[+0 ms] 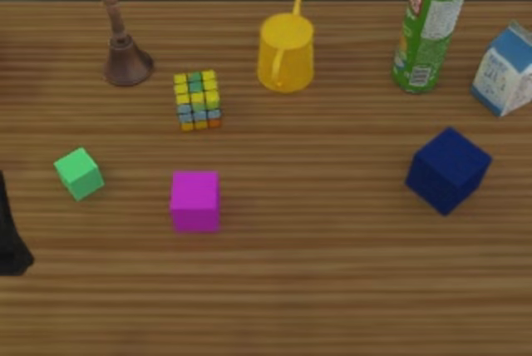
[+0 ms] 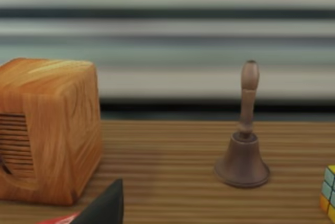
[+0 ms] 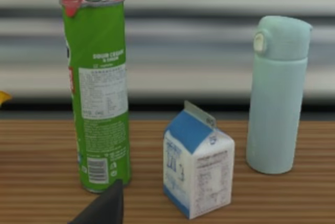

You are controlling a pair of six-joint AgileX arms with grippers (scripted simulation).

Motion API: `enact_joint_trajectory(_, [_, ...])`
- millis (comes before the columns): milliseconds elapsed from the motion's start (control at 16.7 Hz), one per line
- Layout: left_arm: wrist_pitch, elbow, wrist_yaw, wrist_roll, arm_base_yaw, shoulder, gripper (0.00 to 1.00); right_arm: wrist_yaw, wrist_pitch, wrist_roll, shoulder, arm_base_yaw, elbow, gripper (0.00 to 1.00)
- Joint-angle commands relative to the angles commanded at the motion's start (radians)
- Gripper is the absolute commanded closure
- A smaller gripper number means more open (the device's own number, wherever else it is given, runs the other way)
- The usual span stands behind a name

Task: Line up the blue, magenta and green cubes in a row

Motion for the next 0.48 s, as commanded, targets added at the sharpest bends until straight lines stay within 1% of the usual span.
enact_joint_trajectory(240, [-0.019, 0.030, 0.001, 0.015, -0.003, 0.031, 0.00, 0.000, 0.000, 0.000, 0.000, 0.000, 0.000, 0.00])
enact_joint_trajectory(480, [-0.130, 0.207, 0.003, 0.099, -0.013, 0.219, 0.00, 0.000, 0.000, 0.000, 0.000, 0.000, 0.000, 0.00])
